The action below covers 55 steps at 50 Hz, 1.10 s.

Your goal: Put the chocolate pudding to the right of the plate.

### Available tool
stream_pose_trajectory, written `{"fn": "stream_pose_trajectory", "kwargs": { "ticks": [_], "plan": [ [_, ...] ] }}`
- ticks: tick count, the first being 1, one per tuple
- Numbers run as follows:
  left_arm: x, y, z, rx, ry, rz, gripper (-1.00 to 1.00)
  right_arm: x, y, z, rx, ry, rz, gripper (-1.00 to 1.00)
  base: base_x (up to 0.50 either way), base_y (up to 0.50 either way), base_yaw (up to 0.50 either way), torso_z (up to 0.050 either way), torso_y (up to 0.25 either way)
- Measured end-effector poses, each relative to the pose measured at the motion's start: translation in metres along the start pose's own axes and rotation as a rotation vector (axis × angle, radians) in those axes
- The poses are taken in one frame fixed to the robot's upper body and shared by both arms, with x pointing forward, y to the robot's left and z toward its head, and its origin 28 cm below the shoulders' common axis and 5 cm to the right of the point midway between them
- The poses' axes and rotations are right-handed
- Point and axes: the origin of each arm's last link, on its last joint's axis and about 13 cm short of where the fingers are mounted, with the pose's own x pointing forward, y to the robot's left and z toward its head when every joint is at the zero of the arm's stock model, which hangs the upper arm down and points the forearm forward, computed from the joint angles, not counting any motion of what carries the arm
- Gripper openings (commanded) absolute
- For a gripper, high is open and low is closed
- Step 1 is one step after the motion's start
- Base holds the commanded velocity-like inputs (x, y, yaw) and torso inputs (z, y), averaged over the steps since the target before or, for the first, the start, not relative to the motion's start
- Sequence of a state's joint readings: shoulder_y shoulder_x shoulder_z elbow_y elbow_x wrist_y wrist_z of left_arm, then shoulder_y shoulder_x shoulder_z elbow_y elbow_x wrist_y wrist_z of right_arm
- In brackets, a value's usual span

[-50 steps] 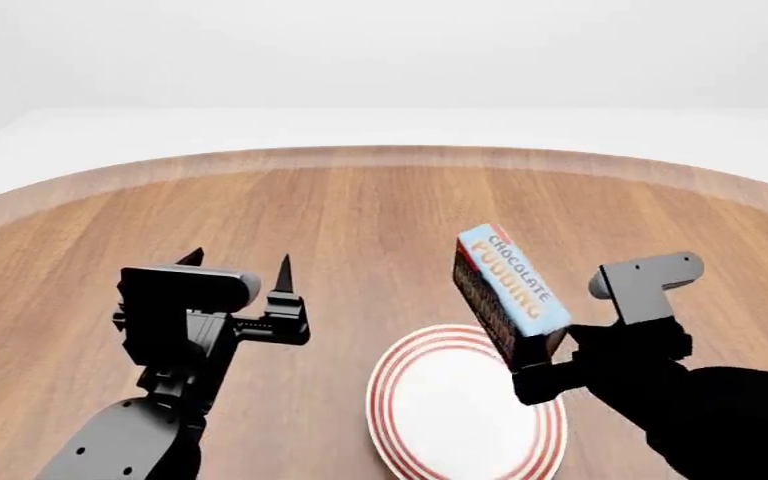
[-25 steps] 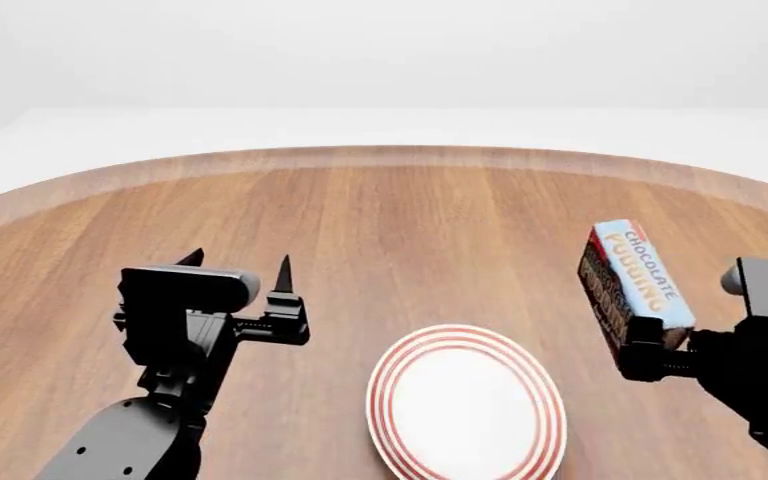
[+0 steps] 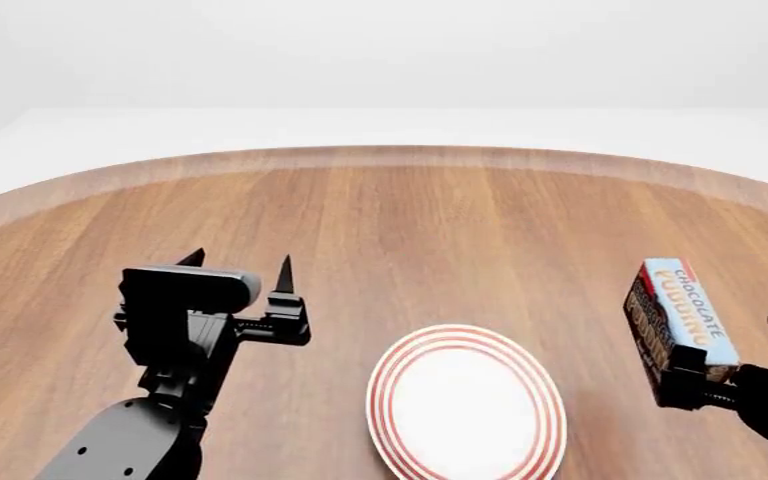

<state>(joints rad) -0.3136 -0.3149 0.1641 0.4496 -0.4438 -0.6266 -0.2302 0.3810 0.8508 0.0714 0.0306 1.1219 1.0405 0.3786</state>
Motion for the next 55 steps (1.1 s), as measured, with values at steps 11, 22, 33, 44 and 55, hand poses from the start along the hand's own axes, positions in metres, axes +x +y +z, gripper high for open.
{"fn": "stream_pose_trajectory", "kwargs": {
  "ticks": [11, 22, 33, 44, 55],
  "plan": [
    [0.000, 0.000, 0.000, 0.001, 0.001, 0.000, 1.00, 0.008, -0.003, -0.013, 0.003, 0.035, 0.006, -1.00, 0.00, 0.00, 0.00, 0.000, 0.000],
    [-0.001, -0.001, 0.000, 0.002, 0.000, -0.003, 1.00, 0.019, -0.004, -0.024, 0.015, 0.060, 0.009, -1.00, 0.00, 0.00, 0.00, 0.000, 0.000],
    [-0.001, -0.001, 0.001, 0.003, -0.002, -0.004, 1.00, 0.033, -0.002, -0.036, 0.034, 0.086, 0.022, -1.00, 0.00, 0.00, 0.00, 0.000, 0.000],
    [-0.001, 0.000, 0.001, 0.003, -0.003, -0.003, 1.00, 0.043, 0.000, -0.046, 0.045, 0.109, 0.037, -1.00, 0.00, 0.00, 0.00, 0.000, 0.001],
    [-0.001, -0.001, 0.001, 0.004, -0.003, -0.004, 1.00, 0.045, 0.001, -0.047, 0.045, 0.113, 0.044, -1.00, 0.00, 0.00, 0.00, 0.000, 0.000]
  ]
}}
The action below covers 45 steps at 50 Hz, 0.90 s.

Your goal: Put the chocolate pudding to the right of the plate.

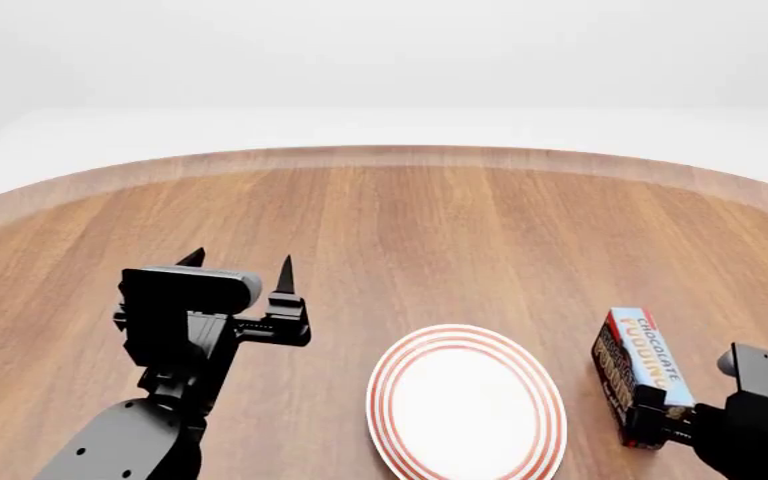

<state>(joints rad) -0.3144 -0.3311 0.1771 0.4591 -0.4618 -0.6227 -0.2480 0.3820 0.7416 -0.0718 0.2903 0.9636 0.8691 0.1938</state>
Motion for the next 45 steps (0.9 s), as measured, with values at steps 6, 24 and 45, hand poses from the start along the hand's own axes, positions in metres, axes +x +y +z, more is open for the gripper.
{"fn": "stream_pose_trajectory", "kwargs": {
  "ticks": [6, 24, 45],
  "plan": [
    [-0.001, 0.000, 0.001, 0.001, -0.002, 0.000, 1.00, -0.001, 0.000, 0.002, -0.003, -0.007, 0.002, 1.00, 0.00, 0.00, 0.00, 0.000, 0.000],
    [-0.002, 0.000, 0.002, 0.002, -0.006, -0.001, 1.00, -0.015, -0.001, 0.014, -0.003, -0.070, -0.011, 1.00, 0.00, 0.00, 0.00, 0.000, 0.000],
    [-0.001, -0.001, 0.001, 0.001, -0.004, -0.003, 1.00, -0.076, 0.017, 0.055, -0.027, -0.287, 0.094, 1.00, 0.00, 0.00, 0.00, 0.000, 0.000]
  ]
}}
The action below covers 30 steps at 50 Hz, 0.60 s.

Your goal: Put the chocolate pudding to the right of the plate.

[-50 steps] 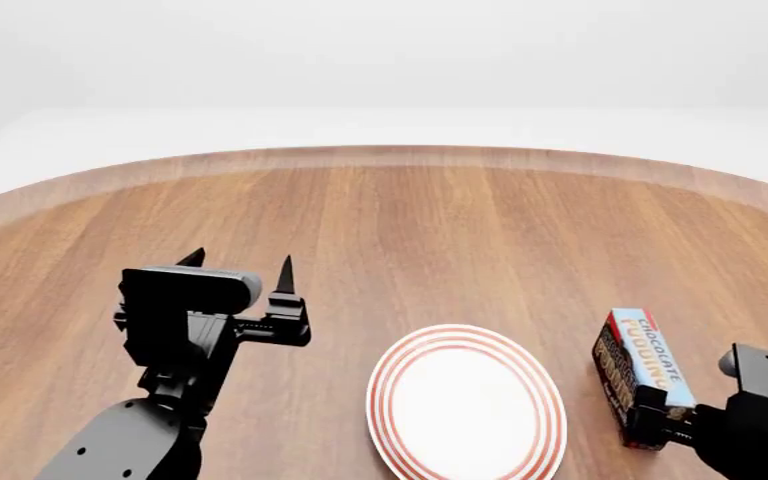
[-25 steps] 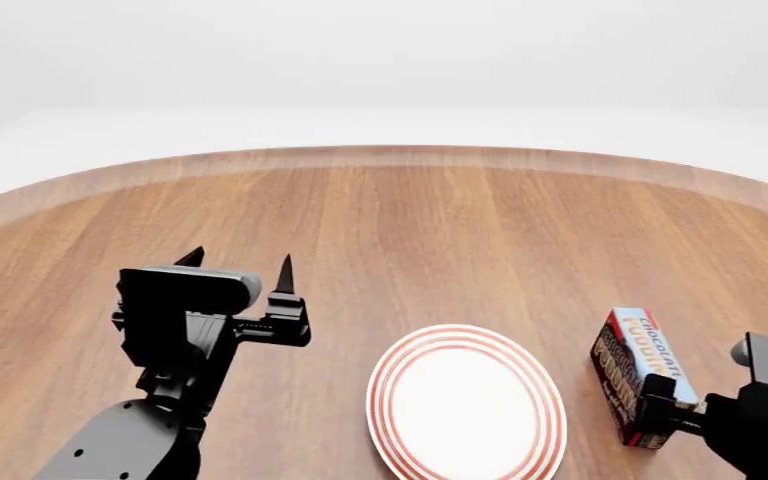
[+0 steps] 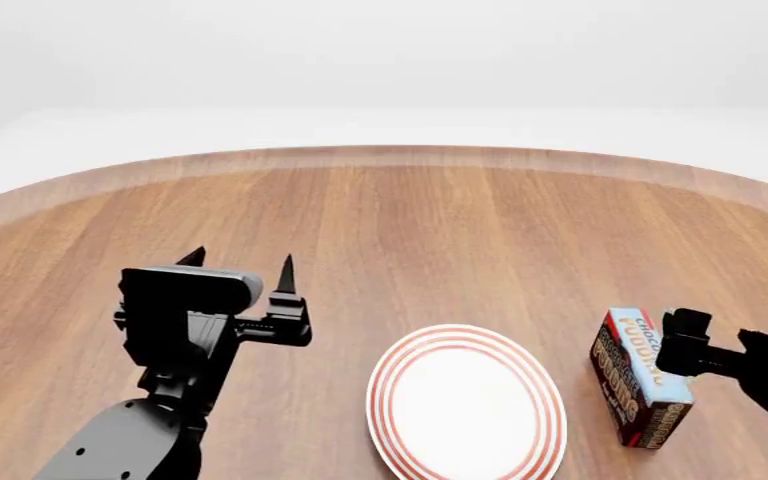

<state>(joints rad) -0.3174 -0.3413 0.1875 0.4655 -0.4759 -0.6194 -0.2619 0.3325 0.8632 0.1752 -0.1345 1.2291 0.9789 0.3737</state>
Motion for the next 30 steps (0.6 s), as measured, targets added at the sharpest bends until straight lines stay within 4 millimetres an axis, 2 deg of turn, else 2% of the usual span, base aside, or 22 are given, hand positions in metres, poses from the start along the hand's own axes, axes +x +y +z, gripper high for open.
{"fn": "stream_pose_trajectory", "kwargs": {
  "ticks": [9, 15, 30],
  "plan": [
    [0.001, -0.001, 0.002, 0.000, -0.003, -0.002, 1.00, -0.020, 0.017, 0.016, -0.027, -0.110, 0.064, 1.00, 0.00, 0.00, 0.00, 0.000, 0.000],
    [0.002, -0.001, 0.003, 0.000, -0.006, -0.003, 1.00, -0.034, 0.028, 0.019, -0.041, -0.216, 0.082, 1.00, 0.00, 0.00, 0.00, 0.000, 0.000],
    [0.003, -0.001, 0.006, 0.002, -0.014, -0.005, 1.00, -0.065, 0.052, -0.005, -0.135, -0.513, 0.047, 1.00, 0.00, 0.00, 0.00, 0.000, 0.000]
  ]
}}
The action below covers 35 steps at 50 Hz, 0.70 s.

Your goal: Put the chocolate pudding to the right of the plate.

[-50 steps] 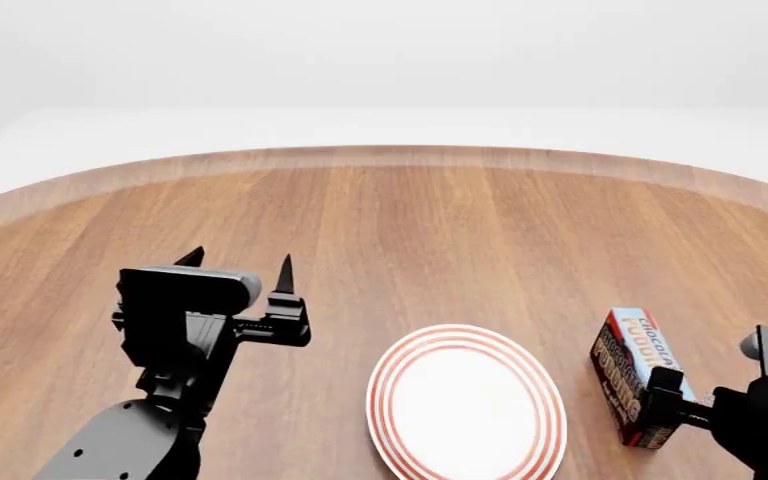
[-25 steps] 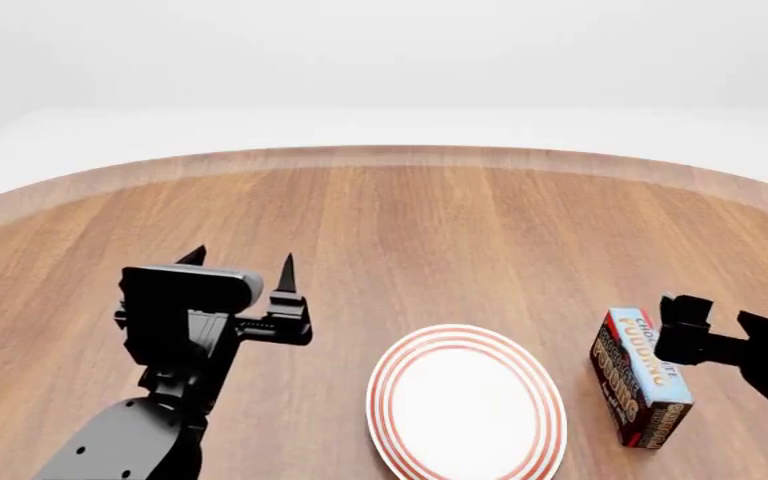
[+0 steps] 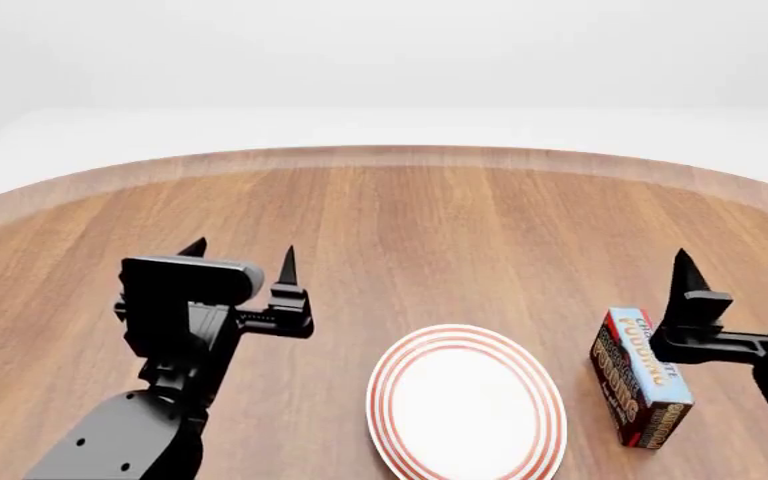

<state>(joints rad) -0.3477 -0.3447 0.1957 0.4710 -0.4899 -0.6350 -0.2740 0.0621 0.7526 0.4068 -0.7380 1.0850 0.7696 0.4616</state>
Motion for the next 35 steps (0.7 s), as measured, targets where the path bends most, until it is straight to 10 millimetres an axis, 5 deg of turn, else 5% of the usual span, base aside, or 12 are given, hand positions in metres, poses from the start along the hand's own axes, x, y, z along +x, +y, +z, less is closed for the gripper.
{"fn": "stream_pose_trajectory", "kwargs": {
  "ticks": [14, 35],
  "plan": [
    [0.001, -0.001, 0.003, 0.004, -0.008, -0.001, 1.00, -0.024, 0.015, 0.001, -0.042, -0.115, 0.021, 1.00, 0.00, 0.00, 0.00, 0.000, 0.000],
    [0.001, -0.002, 0.005, 0.004, -0.015, -0.005, 1.00, -0.033, 0.030, 0.004, -0.063, -0.187, 0.085, 1.00, 0.00, 0.00, 0.00, 0.000, 0.000]
  ]
}}
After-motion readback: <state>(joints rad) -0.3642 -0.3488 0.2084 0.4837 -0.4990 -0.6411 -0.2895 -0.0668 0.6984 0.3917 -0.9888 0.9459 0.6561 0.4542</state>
